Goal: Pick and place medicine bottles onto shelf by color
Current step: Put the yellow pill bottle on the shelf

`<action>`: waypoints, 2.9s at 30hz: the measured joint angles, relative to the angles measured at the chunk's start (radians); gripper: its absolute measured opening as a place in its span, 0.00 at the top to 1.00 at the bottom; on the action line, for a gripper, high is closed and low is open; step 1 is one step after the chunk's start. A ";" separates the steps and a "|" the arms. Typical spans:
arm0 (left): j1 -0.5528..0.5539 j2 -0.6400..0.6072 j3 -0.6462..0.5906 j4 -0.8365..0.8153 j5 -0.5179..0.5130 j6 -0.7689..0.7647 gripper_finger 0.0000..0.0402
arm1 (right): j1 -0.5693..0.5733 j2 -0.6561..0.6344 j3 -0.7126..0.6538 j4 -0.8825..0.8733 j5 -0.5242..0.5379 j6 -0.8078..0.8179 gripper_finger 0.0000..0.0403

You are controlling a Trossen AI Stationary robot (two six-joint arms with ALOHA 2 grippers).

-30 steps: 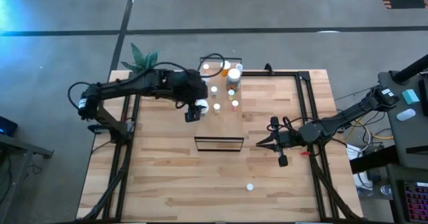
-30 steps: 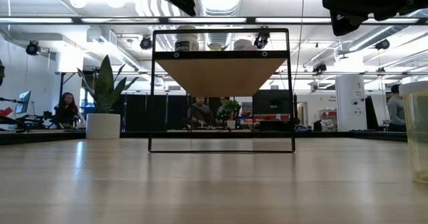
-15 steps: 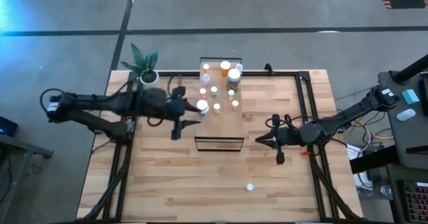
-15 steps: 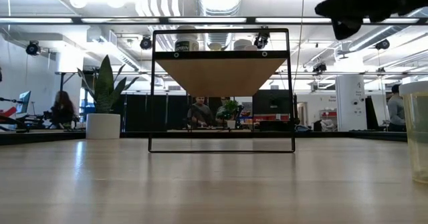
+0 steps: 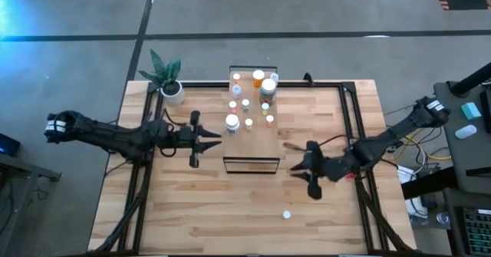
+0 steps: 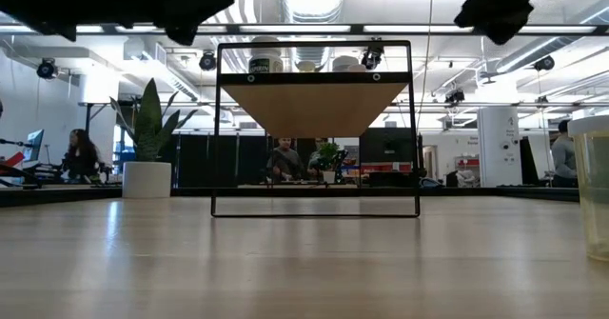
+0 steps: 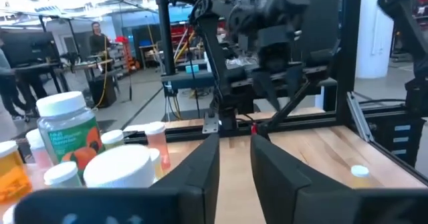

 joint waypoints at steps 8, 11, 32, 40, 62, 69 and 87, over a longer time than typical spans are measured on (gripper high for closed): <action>0.000 -0.066 -0.056 0.004 0.000 -0.027 0.90 | 0.118 0.275 0.273 -0.221 0.001 0.078 0.48; 0.000 -0.069 -0.059 -0.001 0.000 -0.033 0.91 | 0.154 0.370 0.348 -0.254 -0.003 0.078 0.38; 0.001 -0.042 -0.062 0.003 -0.001 -0.054 0.91 | 0.249 0.642 0.404 -0.270 -0.073 0.210 0.40; 0.002 -0.034 -0.062 0.005 -0.014 -0.053 0.91 | 0.244 0.656 0.390 -0.227 -0.084 0.206 0.48; 0.002 -0.071 -0.058 -0.001 -0.013 -0.044 0.91 | 0.227 0.685 0.386 -0.177 -0.085 0.189 0.73; 0.002 -0.081 -0.068 -0.002 -0.013 -0.045 0.91 | 0.203 0.619 0.467 -0.231 -0.092 0.176 0.70; 0.001 -0.081 -0.097 -0.003 -0.010 -0.050 0.91 | -0.264 0.562 1.058 -0.856 -0.078 -0.160 0.66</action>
